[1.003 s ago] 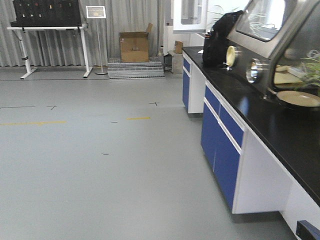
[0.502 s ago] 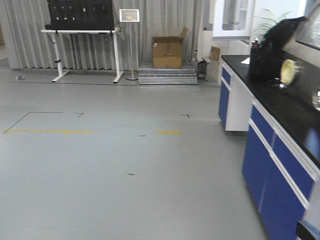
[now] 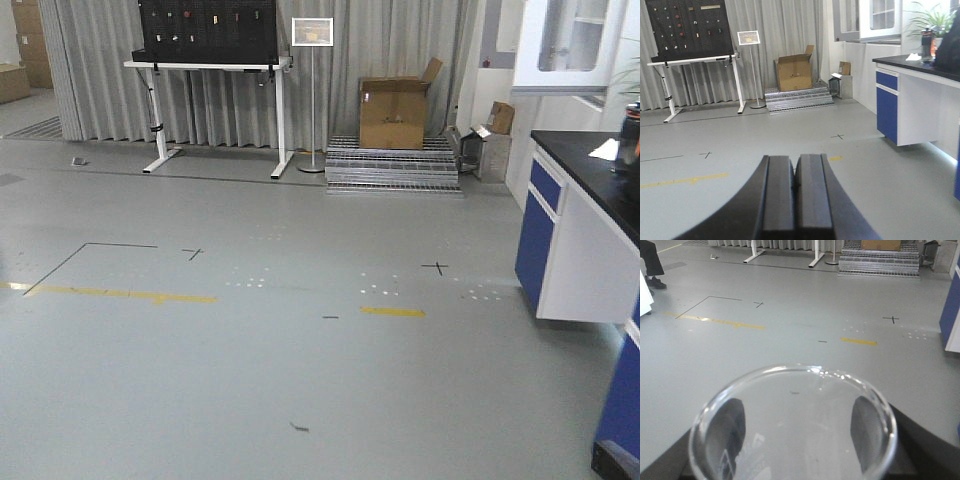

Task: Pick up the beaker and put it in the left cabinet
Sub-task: 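Drive toward the white cabinet with the open glass door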

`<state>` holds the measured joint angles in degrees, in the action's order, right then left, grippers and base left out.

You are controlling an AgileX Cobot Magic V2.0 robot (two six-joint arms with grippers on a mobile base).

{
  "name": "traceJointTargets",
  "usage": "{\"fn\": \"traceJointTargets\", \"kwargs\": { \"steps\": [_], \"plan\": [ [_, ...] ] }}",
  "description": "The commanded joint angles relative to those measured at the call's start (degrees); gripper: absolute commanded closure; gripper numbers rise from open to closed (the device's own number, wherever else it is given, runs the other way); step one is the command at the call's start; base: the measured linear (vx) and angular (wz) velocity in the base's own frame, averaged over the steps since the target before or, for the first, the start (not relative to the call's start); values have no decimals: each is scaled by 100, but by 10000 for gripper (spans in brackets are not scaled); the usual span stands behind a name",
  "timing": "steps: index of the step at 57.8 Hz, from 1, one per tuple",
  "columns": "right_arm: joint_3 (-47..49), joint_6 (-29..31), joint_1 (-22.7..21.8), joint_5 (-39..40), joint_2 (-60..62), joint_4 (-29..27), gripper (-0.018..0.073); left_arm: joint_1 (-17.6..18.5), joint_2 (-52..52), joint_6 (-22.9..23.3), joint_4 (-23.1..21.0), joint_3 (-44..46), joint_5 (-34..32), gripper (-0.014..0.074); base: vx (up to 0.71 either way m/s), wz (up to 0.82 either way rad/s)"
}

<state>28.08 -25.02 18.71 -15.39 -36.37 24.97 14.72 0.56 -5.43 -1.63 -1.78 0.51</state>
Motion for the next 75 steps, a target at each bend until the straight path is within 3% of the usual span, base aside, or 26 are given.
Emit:
{"fn": "traceJointTargets", "kwargs": {
  "steps": [1, 75],
  "plan": [
    [175, 8, -9, 420, 10, 89, 565, 24, 108, 20, -47, -94, -480, 595, 75, 7],
    [175, 8, -9, 420, 10, 89, 565, 24, 101, 20, -47, -94, -480, 595, 76, 4]
  ]
}}
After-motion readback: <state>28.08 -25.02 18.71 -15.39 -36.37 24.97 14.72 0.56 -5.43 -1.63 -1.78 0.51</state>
